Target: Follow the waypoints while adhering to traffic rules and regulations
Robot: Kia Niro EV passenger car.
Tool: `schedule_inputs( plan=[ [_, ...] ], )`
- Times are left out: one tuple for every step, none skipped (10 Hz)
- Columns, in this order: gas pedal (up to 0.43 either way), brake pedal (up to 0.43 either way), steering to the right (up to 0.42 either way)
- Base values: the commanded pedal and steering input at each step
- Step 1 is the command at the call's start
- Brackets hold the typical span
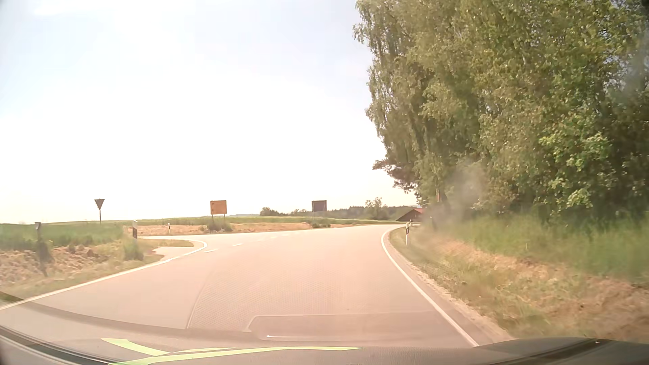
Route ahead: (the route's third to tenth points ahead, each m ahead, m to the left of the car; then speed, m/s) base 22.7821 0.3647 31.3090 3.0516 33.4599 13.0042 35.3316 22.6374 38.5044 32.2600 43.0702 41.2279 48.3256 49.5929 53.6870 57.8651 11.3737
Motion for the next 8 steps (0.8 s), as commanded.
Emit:
schedule_inputs(
  plan=[
    [0.0, 0.244, 0.032],
    [0.0, 0.25, 0.031],
    [0.0, 0.25, 0.032],
    [0.0, 0.256, 0.031],
    [0.0, 0.256, 0.03],
    [0.0, 0.256, 0.027],
    [0.0, 0.262, 0.018],
    [0.0, 0.262, 0.007]
  ],
)
